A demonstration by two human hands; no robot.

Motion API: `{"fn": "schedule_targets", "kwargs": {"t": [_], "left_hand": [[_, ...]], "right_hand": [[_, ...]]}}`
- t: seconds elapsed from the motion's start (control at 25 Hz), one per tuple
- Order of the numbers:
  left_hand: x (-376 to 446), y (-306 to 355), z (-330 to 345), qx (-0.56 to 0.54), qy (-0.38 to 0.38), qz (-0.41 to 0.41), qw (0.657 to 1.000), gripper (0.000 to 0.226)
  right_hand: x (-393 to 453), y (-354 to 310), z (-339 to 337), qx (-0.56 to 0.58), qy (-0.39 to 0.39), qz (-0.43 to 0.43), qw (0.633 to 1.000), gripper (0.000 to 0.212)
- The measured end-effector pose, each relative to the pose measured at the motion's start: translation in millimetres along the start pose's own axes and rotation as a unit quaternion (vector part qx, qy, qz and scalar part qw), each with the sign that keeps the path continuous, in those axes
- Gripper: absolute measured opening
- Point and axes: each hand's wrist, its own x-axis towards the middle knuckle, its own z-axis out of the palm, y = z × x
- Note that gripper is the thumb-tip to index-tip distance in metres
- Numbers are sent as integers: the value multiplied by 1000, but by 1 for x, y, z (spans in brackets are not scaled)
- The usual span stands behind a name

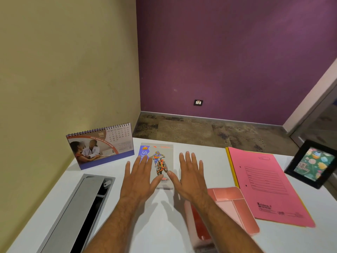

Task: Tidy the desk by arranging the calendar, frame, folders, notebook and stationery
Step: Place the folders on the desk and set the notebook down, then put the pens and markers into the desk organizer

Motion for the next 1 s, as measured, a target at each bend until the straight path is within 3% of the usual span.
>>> {"fn": "schedule_targets", "kwargs": {"t": [0.2, 0.4, 1.0], "left_hand": [[-36, 33, -37, 9, 26, 31, 999, 85], [-76, 62, -59, -3, 22, 38, 999, 96], [-205, 121, -62, 7, -44, 66, 997, 84]], "right_hand": [[-53, 15, -30, -32, 12, 22, 999, 91], [-106, 27, -61, -51, 20, 29, 998, 91], [-248, 62, -83, -11, 23, 38, 999, 89]]}}
